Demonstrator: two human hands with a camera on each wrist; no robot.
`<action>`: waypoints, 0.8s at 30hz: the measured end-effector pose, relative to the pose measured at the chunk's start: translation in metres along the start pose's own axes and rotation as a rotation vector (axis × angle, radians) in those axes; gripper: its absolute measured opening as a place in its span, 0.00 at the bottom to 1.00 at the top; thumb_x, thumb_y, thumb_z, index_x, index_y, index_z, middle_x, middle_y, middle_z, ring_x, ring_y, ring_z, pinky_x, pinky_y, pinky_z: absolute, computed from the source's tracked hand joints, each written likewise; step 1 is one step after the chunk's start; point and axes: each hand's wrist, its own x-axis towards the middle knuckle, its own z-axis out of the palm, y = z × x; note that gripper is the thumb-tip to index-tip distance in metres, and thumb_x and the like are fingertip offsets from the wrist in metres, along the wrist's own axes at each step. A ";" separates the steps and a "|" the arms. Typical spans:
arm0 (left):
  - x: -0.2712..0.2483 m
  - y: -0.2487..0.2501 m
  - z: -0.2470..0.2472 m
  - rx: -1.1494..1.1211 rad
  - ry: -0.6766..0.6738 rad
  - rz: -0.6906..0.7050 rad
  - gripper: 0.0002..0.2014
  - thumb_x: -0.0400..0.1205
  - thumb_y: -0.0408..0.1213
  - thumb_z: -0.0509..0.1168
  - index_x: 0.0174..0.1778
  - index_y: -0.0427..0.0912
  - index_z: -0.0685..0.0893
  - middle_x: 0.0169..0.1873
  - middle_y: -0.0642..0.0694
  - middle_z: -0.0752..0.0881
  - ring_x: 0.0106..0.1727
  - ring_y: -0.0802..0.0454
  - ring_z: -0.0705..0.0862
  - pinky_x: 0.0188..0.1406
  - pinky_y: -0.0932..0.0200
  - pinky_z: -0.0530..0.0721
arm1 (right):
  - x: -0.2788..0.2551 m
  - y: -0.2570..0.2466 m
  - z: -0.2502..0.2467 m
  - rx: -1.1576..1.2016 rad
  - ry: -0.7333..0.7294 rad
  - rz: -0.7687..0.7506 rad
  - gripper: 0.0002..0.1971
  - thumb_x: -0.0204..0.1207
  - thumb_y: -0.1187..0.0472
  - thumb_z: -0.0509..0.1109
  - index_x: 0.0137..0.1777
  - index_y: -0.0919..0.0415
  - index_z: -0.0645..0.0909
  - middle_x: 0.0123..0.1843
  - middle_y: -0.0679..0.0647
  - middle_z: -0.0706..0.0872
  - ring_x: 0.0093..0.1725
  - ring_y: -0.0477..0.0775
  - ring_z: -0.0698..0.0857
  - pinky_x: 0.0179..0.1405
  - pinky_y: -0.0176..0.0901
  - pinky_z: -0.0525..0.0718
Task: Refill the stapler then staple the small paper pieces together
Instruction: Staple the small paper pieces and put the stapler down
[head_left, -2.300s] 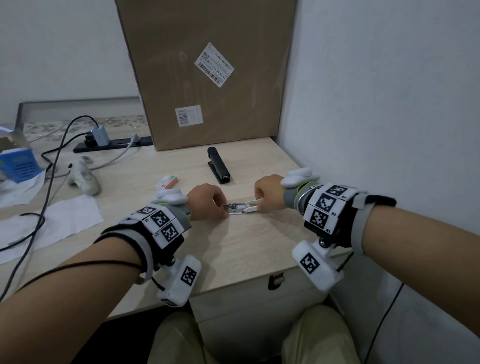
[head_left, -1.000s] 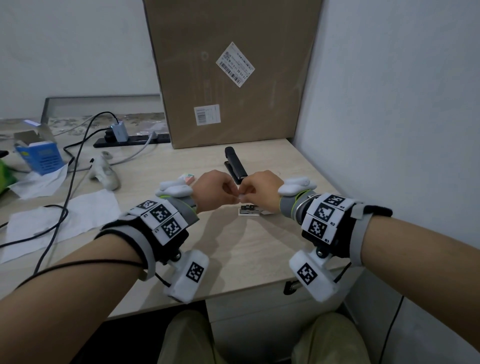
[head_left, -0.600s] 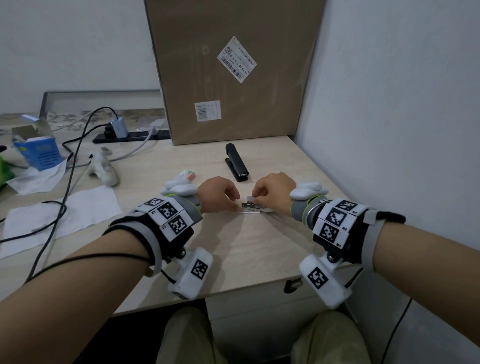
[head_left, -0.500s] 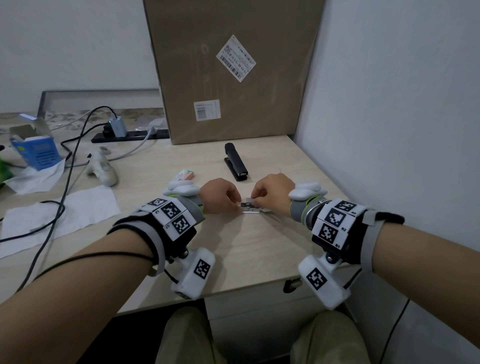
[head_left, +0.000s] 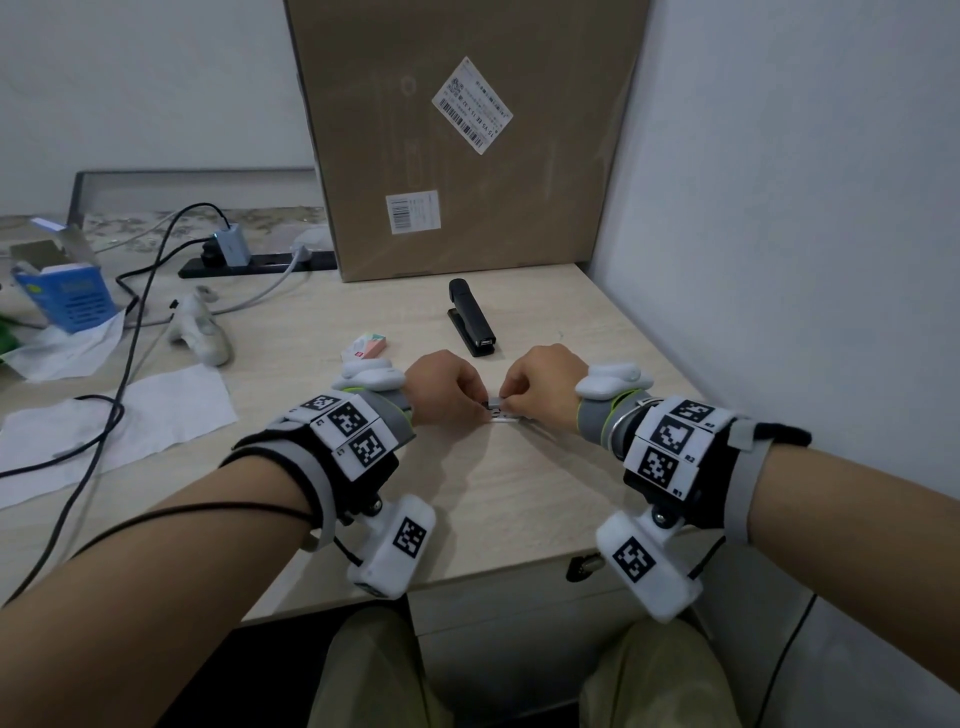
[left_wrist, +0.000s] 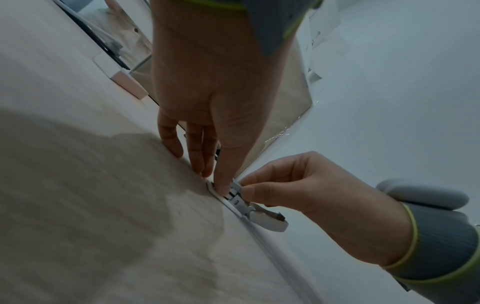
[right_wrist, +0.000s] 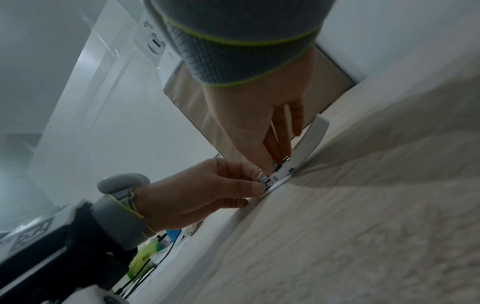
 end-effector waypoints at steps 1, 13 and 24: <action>0.000 0.000 0.000 0.001 -0.002 0.003 0.06 0.71 0.37 0.75 0.40 0.40 0.90 0.33 0.48 0.85 0.38 0.52 0.81 0.34 0.65 0.77 | 0.000 0.000 0.000 0.003 0.000 0.003 0.09 0.73 0.59 0.72 0.49 0.57 0.91 0.51 0.54 0.93 0.52 0.55 0.88 0.38 0.36 0.74; 0.000 -0.003 0.000 0.014 -0.005 0.022 0.08 0.70 0.37 0.75 0.43 0.39 0.90 0.35 0.48 0.85 0.39 0.52 0.80 0.41 0.60 0.78 | 0.004 -0.004 0.000 0.032 -0.025 0.036 0.07 0.72 0.61 0.74 0.48 0.59 0.91 0.49 0.55 0.93 0.50 0.55 0.89 0.39 0.37 0.77; -0.001 -0.003 0.000 0.016 0.005 0.031 0.09 0.70 0.38 0.76 0.44 0.40 0.91 0.36 0.48 0.86 0.40 0.52 0.81 0.46 0.57 0.81 | 0.006 -0.005 0.000 0.002 -0.056 0.037 0.08 0.68 0.61 0.76 0.47 0.59 0.90 0.50 0.55 0.92 0.50 0.56 0.89 0.42 0.39 0.79</action>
